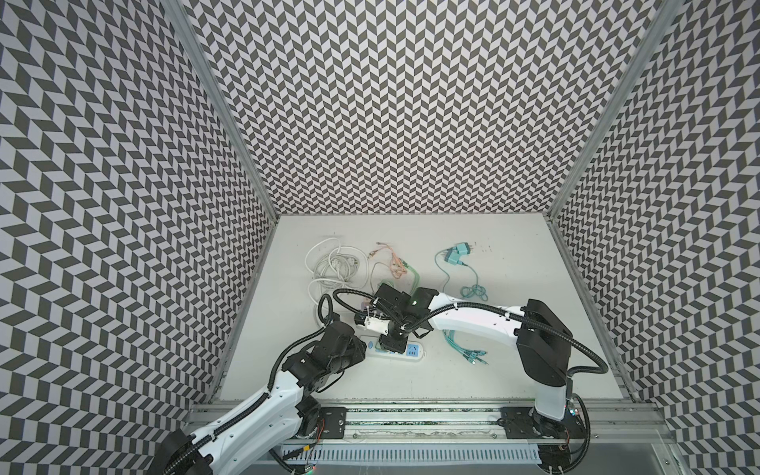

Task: Insert the plug

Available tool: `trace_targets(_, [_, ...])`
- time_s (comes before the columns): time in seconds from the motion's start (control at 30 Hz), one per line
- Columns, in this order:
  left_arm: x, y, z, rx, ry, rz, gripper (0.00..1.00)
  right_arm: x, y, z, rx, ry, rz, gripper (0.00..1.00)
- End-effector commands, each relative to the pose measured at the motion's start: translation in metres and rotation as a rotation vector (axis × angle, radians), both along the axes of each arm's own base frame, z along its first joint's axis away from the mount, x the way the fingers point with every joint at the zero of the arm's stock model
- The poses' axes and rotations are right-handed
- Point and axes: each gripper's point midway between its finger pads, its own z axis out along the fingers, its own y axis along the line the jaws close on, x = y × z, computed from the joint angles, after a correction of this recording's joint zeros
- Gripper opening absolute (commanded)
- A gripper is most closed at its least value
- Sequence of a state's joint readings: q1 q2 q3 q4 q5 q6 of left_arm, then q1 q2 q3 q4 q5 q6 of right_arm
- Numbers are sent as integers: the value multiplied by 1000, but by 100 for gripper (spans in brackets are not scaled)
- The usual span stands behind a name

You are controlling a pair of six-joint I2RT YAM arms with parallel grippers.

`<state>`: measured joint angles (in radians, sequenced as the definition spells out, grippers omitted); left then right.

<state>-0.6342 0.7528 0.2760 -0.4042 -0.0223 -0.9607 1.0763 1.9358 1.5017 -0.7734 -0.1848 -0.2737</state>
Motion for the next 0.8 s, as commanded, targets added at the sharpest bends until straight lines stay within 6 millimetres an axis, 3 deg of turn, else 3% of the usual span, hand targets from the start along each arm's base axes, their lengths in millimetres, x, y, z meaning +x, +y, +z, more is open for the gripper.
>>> trace_targets(0.0, [-1,-4,4,-8,-3,-26,35,0,-8,-8,-50,-18,12,15])
trace_targets(0.43, [-7,-12,7,-176,-83,-19,33,6,-1,-14,-71,-13,-31,23])
trace_targets(0.77, [-9,-10,4,-120,-56,-45,34,10,1,-32,-131,-23,-67,25])
